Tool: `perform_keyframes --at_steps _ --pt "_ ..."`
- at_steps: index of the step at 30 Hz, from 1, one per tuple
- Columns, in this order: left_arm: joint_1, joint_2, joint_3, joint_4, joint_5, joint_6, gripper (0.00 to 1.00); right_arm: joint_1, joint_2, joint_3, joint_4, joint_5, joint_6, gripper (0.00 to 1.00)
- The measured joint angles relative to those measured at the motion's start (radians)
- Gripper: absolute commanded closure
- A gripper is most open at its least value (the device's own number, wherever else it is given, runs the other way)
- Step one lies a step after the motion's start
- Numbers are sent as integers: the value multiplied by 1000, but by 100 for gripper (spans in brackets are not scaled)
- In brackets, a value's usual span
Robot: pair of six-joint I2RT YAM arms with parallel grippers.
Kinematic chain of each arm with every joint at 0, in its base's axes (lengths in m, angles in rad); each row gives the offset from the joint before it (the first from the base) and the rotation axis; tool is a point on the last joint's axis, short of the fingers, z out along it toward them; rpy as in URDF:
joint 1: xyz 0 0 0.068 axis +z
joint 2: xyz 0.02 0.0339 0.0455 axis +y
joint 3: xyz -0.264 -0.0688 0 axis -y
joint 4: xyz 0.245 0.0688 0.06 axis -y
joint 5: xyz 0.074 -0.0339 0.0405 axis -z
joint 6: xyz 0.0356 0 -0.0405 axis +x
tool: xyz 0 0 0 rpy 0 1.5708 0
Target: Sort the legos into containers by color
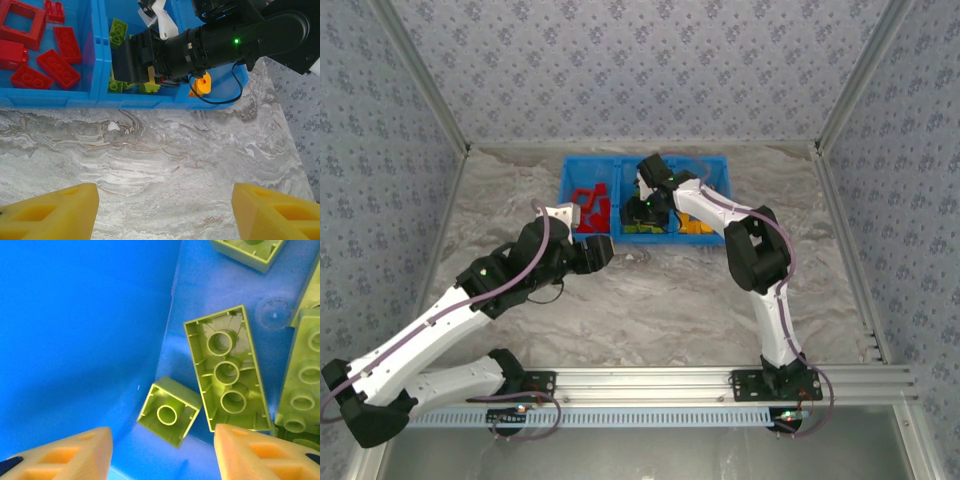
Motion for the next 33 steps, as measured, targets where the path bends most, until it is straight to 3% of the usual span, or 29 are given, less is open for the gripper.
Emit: perform_keyframes --at_steps 4,8,15,23,28,30,31,32,33 --pt "0 0 0 -3 0 0 29 13 -35 -2 -18 47 -13 42" --pt "3 0 3 -16 0 0 28 26 -164 -30 -27 112 -33 42" --pt "104 25 27 -38 77 1 28 29 -599 -312 79 258 -55 40" --pt "422 25 8 -11 257 34 27 -2 -1064 -722 84 532 -61 39" --pt "697 26 -81 20 369 47 26 -187 -1313 -879 -64 679 -4 37" --pt "799 27 -122 28 394 47 24 -259 -1388 -920 -113 714 26 27" --pt "843 29 -141 31 401 50 23 -287 -1415 -941 -127 726 42 4" --pt "872 31 -156 36 404 52 4 -309 -1437 -963 -135 733 61 0" --pt "896 34 -174 43 403 59 2 -328 -1450 -986 -141 740 76 0"
